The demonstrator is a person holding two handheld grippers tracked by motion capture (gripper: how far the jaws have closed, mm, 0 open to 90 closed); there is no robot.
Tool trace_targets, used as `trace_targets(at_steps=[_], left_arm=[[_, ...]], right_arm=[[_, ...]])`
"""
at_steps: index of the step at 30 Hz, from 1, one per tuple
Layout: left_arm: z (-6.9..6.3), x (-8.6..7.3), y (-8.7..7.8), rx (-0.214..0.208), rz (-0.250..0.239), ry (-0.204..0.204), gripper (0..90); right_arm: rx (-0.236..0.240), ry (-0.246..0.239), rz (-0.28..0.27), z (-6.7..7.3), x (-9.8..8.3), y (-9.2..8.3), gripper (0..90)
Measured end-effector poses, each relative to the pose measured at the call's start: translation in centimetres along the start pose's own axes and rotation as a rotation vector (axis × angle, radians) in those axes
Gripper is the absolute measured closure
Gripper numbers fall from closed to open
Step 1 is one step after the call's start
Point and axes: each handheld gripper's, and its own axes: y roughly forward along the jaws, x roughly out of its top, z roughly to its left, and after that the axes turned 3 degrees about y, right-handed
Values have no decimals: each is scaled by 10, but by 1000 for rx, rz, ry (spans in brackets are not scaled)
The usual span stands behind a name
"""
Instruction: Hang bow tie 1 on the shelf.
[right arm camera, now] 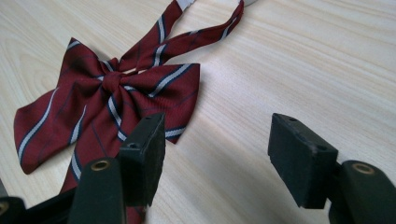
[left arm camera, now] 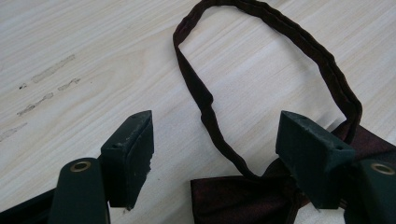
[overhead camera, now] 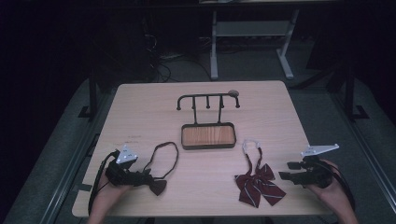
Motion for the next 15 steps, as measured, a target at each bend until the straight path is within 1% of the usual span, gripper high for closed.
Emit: trace_targets(at_steps=[7, 8, 11, 13, 15], left_arm=[[0, 0, -1, 2, -4, 16, 281], [-1, 0, -2, 2, -5, 16, 281], [0, 0, -2, 4, -5, 21, 279], [0, 0, -2, 5, -9, 14, 279], [1, -1, -2, 4, -7, 13, 277]], right_arm=[[-3, -15, -12, 2, 2, 0, 367], [-3, -8, -11, 3, 3, 1, 367], [-7, -22, -12, 6, 5, 2, 368], [-5, -25, -17, 7, 6, 2, 368], [-4, -20, -14, 11, 9, 2, 373]])
